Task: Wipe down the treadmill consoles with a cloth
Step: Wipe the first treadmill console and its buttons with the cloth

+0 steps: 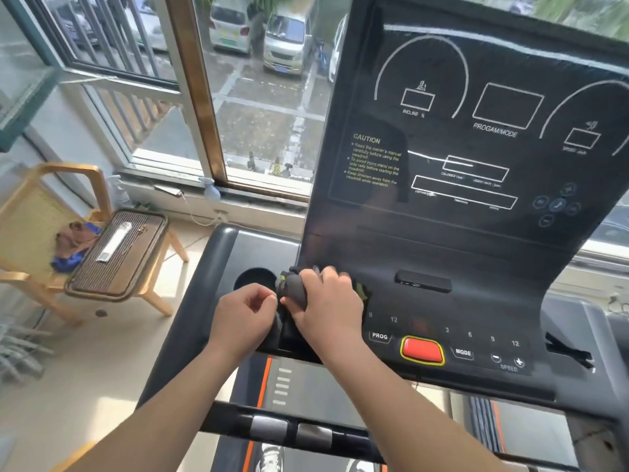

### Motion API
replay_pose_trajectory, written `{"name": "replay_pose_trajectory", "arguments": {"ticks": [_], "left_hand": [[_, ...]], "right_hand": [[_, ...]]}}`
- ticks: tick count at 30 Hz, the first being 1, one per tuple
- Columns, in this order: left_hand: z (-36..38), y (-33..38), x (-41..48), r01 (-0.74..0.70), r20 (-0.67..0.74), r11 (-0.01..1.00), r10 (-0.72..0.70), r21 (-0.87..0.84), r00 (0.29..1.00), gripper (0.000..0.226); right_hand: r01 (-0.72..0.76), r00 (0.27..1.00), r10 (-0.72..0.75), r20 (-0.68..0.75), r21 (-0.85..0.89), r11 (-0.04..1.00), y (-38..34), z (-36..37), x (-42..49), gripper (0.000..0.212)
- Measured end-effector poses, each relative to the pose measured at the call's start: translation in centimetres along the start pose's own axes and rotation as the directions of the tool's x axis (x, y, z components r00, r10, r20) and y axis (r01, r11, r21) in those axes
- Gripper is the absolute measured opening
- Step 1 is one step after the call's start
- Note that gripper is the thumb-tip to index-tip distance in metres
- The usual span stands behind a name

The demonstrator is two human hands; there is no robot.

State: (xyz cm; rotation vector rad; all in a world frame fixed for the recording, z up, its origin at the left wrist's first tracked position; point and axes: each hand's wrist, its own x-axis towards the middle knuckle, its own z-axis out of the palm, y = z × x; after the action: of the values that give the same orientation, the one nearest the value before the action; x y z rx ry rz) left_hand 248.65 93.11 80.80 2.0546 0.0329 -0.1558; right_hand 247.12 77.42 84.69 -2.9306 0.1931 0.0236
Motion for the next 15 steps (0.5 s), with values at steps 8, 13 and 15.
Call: {"name": "replay_pose_trajectory", "arguments": {"ticks": [8,13,15], "left_hand": [[0.0,0.2,-0.1,0.015,0.018,1.0,-0.016,0.01,1.0,0.023],[0.9,2.9,-0.2,0.175,-0.046,0.973,-0.184,-0.152,0.982,0.025],[2.0,4.9,-0.2,0.155,-0.11,0.968,-0.179,-0.195,0.978,0.026]], "right_hand": [[0.317,0.947,-0.317,0.055,0.022,0.948,2.7,0.1,-3.5,0.045],[0.265,0.962,-0.254,-0.102,0.12,0.957,5.7,-4.9,-0.8,0.038],[0.252,0.959,-0.225,-0.172,0.159,0.955,7.0,-7.0,0.6,0.038]]}}
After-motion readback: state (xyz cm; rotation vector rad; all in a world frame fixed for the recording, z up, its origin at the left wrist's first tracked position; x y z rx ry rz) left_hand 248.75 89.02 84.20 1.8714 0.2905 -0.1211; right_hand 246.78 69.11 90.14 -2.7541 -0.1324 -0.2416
